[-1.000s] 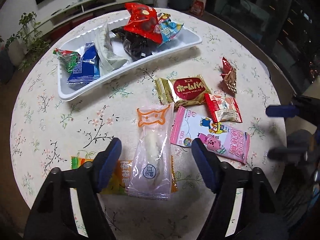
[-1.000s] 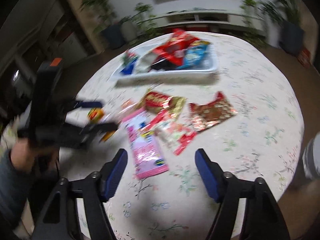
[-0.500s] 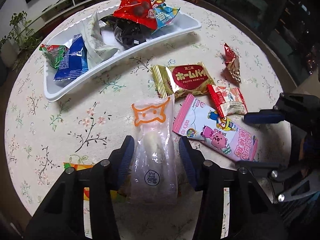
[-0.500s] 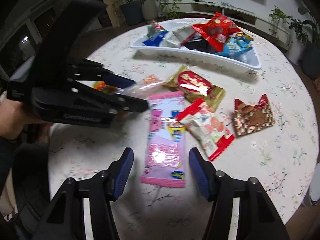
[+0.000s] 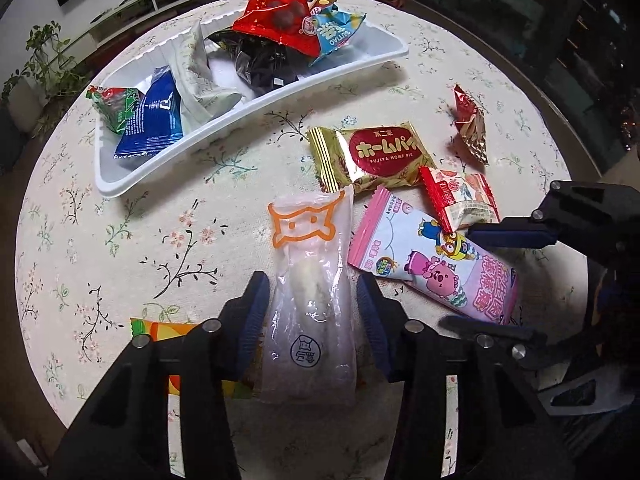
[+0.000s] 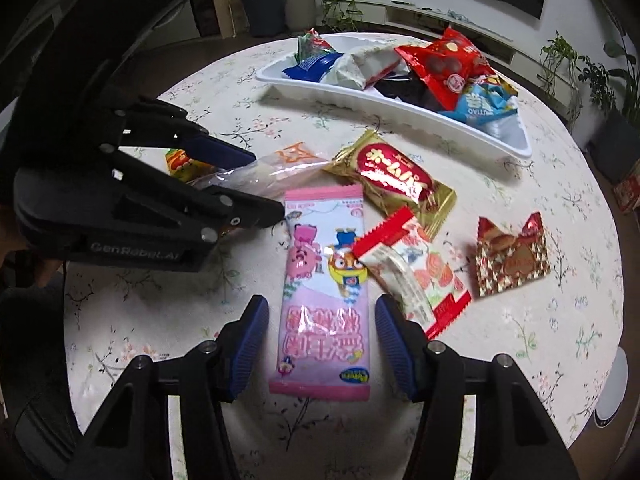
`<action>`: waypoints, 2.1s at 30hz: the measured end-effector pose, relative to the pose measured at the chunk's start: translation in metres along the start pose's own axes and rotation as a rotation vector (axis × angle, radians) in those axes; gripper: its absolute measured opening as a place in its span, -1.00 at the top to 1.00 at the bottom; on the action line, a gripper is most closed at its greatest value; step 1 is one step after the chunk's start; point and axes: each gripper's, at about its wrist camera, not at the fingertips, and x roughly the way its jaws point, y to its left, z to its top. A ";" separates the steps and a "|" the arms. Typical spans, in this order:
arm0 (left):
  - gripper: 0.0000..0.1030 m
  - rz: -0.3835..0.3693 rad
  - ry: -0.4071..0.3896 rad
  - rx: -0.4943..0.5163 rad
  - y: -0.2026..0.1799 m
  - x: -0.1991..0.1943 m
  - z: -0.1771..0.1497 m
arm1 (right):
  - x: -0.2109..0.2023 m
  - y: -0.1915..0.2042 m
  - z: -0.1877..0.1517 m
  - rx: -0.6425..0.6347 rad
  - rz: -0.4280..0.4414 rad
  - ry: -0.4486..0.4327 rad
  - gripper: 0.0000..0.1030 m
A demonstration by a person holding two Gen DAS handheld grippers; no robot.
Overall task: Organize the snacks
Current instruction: 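Grasp the clear cat-print packet with the left tool while the right tool grasps the pink cartoon packet, then carry both packets into the white tray and open both tools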
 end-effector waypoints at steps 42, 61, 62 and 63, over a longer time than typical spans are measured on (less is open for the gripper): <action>0.58 -0.188 -0.192 -0.198 0.030 -0.068 -0.049 | -0.059 -0.032 -0.028 0.167 0.091 -0.120 0.46; 0.58 -0.162 -0.425 -0.348 0.122 -0.140 0.047 | -0.119 -0.104 0.062 0.265 0.073 -0.313 0.46; 0.58 -0.156 -0.427 -0.350 0.124 -0.140 0.053 | -0.122 -0.105 0.079 0.255 0.062 -0.328 0.46; 0.58 -0.149 -0.427 -0.353 0.127 -0.139 0.061 | -0.124 -0.104 0.093 0.244 0.052 -0.338 0.46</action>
